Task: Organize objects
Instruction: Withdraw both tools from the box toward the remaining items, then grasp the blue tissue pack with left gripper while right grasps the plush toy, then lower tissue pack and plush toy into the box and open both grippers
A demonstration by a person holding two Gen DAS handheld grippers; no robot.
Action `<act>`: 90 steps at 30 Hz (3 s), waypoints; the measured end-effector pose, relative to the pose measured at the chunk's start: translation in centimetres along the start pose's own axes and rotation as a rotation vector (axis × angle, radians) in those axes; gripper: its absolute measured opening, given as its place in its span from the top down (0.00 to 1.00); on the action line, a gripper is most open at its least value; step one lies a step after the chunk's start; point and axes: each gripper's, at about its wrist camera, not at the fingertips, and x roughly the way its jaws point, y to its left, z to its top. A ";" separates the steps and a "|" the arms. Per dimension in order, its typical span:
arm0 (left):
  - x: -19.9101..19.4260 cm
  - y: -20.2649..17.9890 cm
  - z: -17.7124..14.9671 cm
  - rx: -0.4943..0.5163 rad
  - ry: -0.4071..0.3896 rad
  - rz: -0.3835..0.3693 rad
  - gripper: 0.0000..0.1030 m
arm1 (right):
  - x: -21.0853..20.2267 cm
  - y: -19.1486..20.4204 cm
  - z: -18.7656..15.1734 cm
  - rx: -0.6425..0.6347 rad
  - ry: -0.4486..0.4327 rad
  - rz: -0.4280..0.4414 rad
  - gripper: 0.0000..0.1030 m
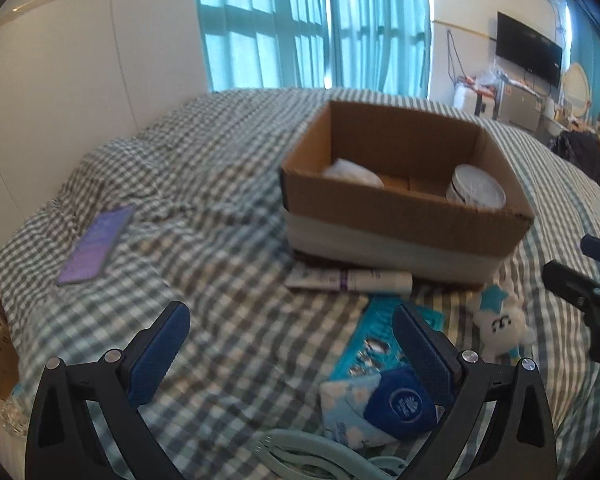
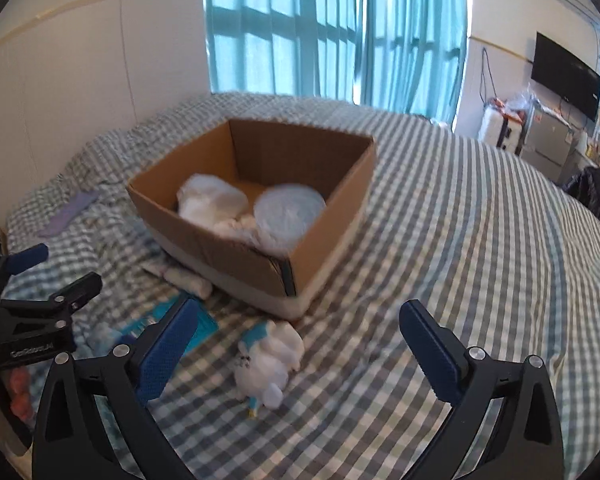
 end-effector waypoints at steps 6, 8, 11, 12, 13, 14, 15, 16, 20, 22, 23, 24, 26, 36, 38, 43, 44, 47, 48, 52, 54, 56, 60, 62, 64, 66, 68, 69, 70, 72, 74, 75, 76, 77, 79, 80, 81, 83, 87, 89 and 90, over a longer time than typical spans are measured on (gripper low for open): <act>0.6 -1.7 -1.3 0.048 0.035 -0.053 0.00 | 2.9 0.9 -1.5 -0.024 0.095 0.013 0.02; 0.8 -2.0 -1.7 0.051 0.048 -0.074 0.00 | 3.7 1.0 -1.8 -0.015 0.124 0.024 0.02; 1.0 -2.3 -2.5 0.053 0.078 -0.107 0.00 | 4.5 1.0 -2.3 -0.017 0.160 0.019 0.07; 1.2 -2.6 -2.8 0.059 0.088 -0.120 0.00 | 4.6 1.0 -2.4 -0.018 0.166 0.017 0.09; 1.2 -2.7 -3.0 0.066 0.092 -0.130 0.00 | 4.7 1.0 -2.4 -0.015 0.170 0.017 0.13; 1.4 -2.9 -3.1 0.074 0.097 -0.135 0.00 | 4.9 0.9 -2.4 -0.011 0.175 0.019 0.16; 1.5 -3.3 -3.4 0.092 0.107 -0.137 0.00 | 5.0 0.9 -2.4 -0.007 0.180 0.023 0.17; 1.7 -3.5 -3.5 0.105 0.114 -0.137 0.00 | 5.0 0.8 -2.5 -0.006 0.185 0.027 0.21; 2.3 -3.9 -3.8 0.119 0.131 -0.152 0.00 | 5.4 1.4 -2.7 -0.020 0.203 0.043 0.29; 2.8 -3.8 -3.9 0.108 0.142 -0.169 0.00 | 5.5 1.6 -2.7 -0.032 0.213 0.048 0.34; 2.9 -3.7 -3.9 0.103 0.146 -0.178 0.00 | 5.7 1.7 -2.8 -0.038 0.219 0.055 0.38; 3.1 -3.6 -4.0 0.098 0.156 -0.191 0.00 | 5.9 1.8 -2.9 -0.042 0.226 0.061 0.40; 3.3 -3.6 -4.1 0.091 0.169 -0.215 0.02 | 6.2 2.1 -3.1 -0.054 0.240 0.070 0.51; 2.6 -3.6 -4.0 0.125 0.186 -0.283 0.26 | 5.2 2.0 -3.7 -0.068 0.206 0.037 0.59; 2.3 -3.4 -4.0 0.121 0.180 -0.287 0.28 | 4.5 1.9 -4.0 -0.064 0.190 0.015 0.59; 1.6 -2.8 -3.9 0.124 0.165 -0.281 0.30 | 2.6 2.4 -4.5 -0.037 0.156 -0.007 0.59; 1.4 -2.7 -3.9 0.124 0.162 -0.283 0.30 | 2.2 2.6 -4.6 -0.032 0.153 -0.006 0.59; 0.9 -2.2 -3.9 0.119 0.157 -0.285 0.31 | 0.7 3.1 -5.1 -0.014 0.136 -0.006 0.59; 0.7 -2.0 -3.8 0.113 0.153 -0.291 0.31 | 0.1 3.4 -5.2 -0.012 0.128 -0.010 0.59; -0.6 -1.1 -3.6 0.089 0.122 -0.322 0.31 | -1.3 4.3 -5.4 -0.018 0.108 -0.015 0.59; -1.6 -0.5 -3.1 0.076 0.092 -0.329 0.31 | -2.0 4.7 -5.2 -0.022 0.100 -0.017 0.59; -2.3 0.0 -2.7 0.067 0.069 -0.333 0.31 | -3.0 5.1 -4.8 -0.023 0.085 -0.011 0.59; -3.7 0.8 -1.6 0.056 0.026 -0.330 0.31 | -4.7 5.8 -4.0 -0.042 0.053 -0.021 0.59; -4.4 1.2 -0.7 0.052 0.001 -0.332 0.31 | -5.5 6.2 -3.4 -0.050 0.037 -0.021 0.59; -5.0 1.2 -0.1 0.057 -0.025 -0.327 0.31 | -6.3 6.5 -2.7 -0.058 0.016 -0.024 0.59; -5.4 1.3 0.7 0.059 -0.049 -0.318 0.31 | -7.1 6.7 -1.9 -0.063 -0.004 -0.024 0.59; -5.7 1.6 1.8 0.052 -0.063 -0.319 0.31 | -7.8 7.0 -1.1 -0.073 -0.020 -0.026 0.59; -5.8 1.6 2.2 0.052 -0.070 -0.319 0.31 | -8.0 7.2 -0.7 -0.081 -0.028 -0.027 0.59; -5.9 1.6 2.7 0.052 -0.080 -0.318 0.31 | -8.3 7.2 -0.2 -0.086 -0.038 -0.032 0.59; -6.1 1.5 3.9 0.058 -0.104 -0.315 0.31 | -8.8 7.2 0.8 -0.093 -0.057 -0.036 0.59; -6.2 1.3 5.0 0.063 -0.121 -0.318 0.31 | -9.2 7.0 2.0 -0.090 -0.079 -0.036 0.59; -6.2 1.2 5.7 0.066 -0.131 -0.321 0.31 | -9.4 7.0 2.7 -0.088 -0.088 -0.032 0.59; -6.1 1.0 6.2 0.070 -0.140 -0.320 0.31 | -9.5 6.9 3.4 -0.087 -0.097 -0.031 0.59; -6.0 0.8 6.9 0.076 -0.151 -0.319 0.31 | -9.7 6.8 4.2 -0.089 -0.109 -0.033 0.59; -5.9 0.3 7.9 0.087 -0.167 -0.321 0.31 | -9.8 6.9 5.3 -0.097 -0.126 -0.041 0.59; -5.8 0.1 8.5 0.093 -0.171 -0.328 0.31 | -9.8 6.8 5.9 -0.100 -0.136 -0.044 0.59; -5.5 -0.2 9.3 0.097 -0.171 -0.343 0.31 | -9.7 6.7 6.7 -0.101 -0.145 -0.046 0.59; -5.1 -0.5 10.4 0.095 -0.182 -0.347 0.31 | -9.5 6.3 7.8 -0.099 -0.159 -0.051 0.59; -3.5 -1.3 13.0 0.100 -0.200 -0.352 0.31 | -8.0 5.4 10.3 -0.089 -0.172 -0.055 0.59; -2.6 -1.5 13.9 0.100 -0.199 -0.355 0.31 | -6.9 4.7 11.6 -0.082 -0.176 -0.053 0.59; -1.9 -1.8 14.5 0.101 -0.201 -0.354 0.31 | -6.5 4.5 12.0 -0.079 -0.177 -0.053 0.59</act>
